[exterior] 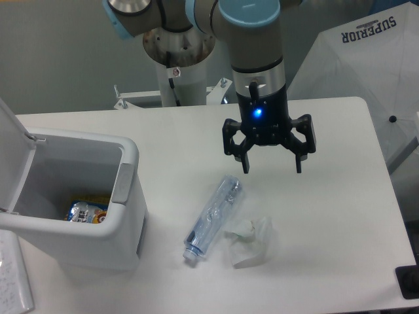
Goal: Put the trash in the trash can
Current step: 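Lower the open gripper toward the crumpled clear plastic bag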
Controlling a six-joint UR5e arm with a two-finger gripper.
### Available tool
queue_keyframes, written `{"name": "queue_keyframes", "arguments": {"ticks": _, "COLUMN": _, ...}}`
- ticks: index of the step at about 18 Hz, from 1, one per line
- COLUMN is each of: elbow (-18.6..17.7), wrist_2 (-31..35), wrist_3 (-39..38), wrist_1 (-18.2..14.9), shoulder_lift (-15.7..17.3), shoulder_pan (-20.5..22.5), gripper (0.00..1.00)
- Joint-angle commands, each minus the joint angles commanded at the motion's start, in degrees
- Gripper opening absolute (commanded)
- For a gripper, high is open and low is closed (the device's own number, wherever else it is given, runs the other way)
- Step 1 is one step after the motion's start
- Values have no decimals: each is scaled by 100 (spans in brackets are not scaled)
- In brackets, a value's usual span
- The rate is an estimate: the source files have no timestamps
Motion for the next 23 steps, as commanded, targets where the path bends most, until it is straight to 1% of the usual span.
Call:
{"name": "queue_keyframes", "arguments": {"ticks": 5, "elbow": 0, "wrist_2": -44, "wrist_3": -79, "wrist_1": 53, "shoulder_lift": -9, "shoulder_pan": 0, "gripper": 100}}
{"name": "queue_keyframes", "arguments": {"ticks": 8, "elbow": -17, "wrist_2": -79, "wrist_3": -44, "wrist_1": 70, "shoulder_lift": -53, "shoulder_pan": 9, "gripper": 100}}
{"name": "queue_keyframes", "arguments": {"ticks": 9, "elbow": -26, "wrist_2": -79, "wrist_3": -44, "wrist_1": 79, "shoulder_lift": -114, "shoulder_pan": 0, "gripper": 100}}
{"name": "queue_keyframes", "arguments": {"ticks": 11, "elbow": -26, "wrist_2": -62, "wrist_3": -149, "wrist_1": 193, "shoulder_lift": -237, "shoulder_pan": -9, "gripper": 100}}
{"name": "queue_keyframes", "arguments": {"ticks": 13, "elbow": -44, "wrist_2": -70, "wrist_3": -639, "wrist_1": 246, "shoulder_lift": -369, "shoulder_pan": -26, "gripper": 100}}
{"name": "queue_keyframes", "arguments": {"ticks": 15, "elbow": -9, "wrist_2": -79, "wrist_3": -1018, "wrist_1": 578, "shoulder_lift": -570, "shoulder_pan": -44, "gripper": 100}}
{"name": "queue_keyframes", "arguments": {"ticks": 16, "elbow": -26, "wrist_2": -79, "wrist_3": -1080, "wrist_1": 684, "shoulder_lift": -641, "shoulder_pan": -53, "gripper": 100}}
{"name": "queue_keyframes", "arguments": {"ticks": 17, "elbow": -35, "wrist_2": -79, "wrist_3": -1081, "wrist_1": 694, "shoulder_lift": -720, "shoulder_pan": -79, "gripper": 100}}
{"name": "queue_keyframes", "arguments": {"ticks": 21, "elbow": -18, "wrist_2": -35, "wrist_3": -1037, "wrist_1": 703, "shoulder_lift": -1291, "shoulder_pan": -79, "gripper": 100}}
{"name": "queue_keyframes", "arguments": {"ticks": 23, "elbow": 0, "wrist_2": -52, "wrist_3": -1028, "wrist_1": 703, "shoulder_lift": -1406, "shoulder_pan": -18, "gripper": 100}}
